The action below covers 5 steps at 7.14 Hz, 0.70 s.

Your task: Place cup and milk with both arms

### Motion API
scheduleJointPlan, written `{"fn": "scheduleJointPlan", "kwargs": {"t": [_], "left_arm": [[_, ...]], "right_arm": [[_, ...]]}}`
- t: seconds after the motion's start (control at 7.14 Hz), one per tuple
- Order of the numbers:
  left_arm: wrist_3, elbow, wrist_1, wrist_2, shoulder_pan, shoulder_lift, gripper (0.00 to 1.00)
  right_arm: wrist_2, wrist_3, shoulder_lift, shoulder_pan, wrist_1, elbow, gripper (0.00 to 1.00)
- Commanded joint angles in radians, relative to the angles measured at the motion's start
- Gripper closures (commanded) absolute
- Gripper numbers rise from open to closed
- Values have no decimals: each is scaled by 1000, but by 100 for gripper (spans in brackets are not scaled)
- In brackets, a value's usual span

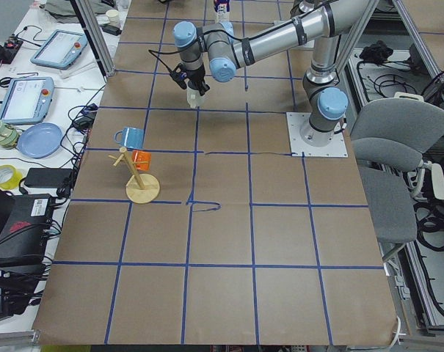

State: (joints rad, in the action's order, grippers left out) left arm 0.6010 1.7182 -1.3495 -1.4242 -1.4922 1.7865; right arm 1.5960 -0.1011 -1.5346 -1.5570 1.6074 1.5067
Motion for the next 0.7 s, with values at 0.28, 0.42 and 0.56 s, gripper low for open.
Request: {"fn": "scheduleJointPlan", "kwargs": {"t": [0.28,0.42,0.56], "left_arm": [[133,-15,12,53,-222,85,100],[152,-12,26,54,-268,108,100],[152,-11,38,89,-287,126,100]], "right_arm": [[-2,-5,7,0,-1,3,0],[-11,-5,8,2,-1,1,0],[-8,-5,8,5,-6,-9,0]]}}
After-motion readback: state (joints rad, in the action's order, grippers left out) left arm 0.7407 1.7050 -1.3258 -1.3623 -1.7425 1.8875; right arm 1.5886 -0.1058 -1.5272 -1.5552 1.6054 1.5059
